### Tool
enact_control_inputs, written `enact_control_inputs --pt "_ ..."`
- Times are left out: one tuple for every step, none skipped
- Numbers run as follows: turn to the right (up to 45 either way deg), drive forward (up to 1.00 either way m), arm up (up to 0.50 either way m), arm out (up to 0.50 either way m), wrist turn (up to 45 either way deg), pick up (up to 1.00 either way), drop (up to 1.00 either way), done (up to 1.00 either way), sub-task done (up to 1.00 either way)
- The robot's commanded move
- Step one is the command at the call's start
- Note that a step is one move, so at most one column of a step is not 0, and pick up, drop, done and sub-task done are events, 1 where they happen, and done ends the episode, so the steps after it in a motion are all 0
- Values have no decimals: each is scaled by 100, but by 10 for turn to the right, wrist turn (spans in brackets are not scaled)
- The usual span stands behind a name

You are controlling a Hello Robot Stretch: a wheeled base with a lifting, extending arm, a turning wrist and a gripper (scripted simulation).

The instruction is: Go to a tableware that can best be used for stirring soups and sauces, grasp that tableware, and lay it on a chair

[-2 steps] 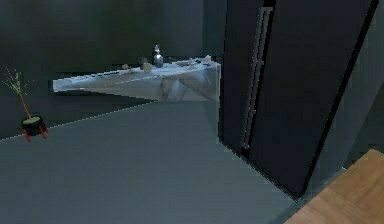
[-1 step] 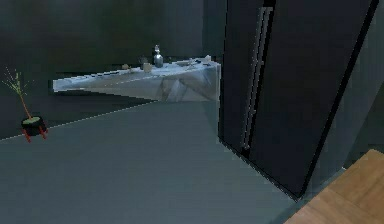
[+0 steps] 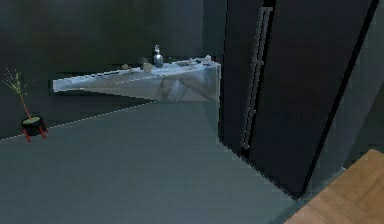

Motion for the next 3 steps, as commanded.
enact_control_inputs --pt "0 0 -30 0 0 0 0 0 0" --pt "0 0 0 0 0 100 0 0 0" --pt "0 0 10 0 0 0 0 0 0"
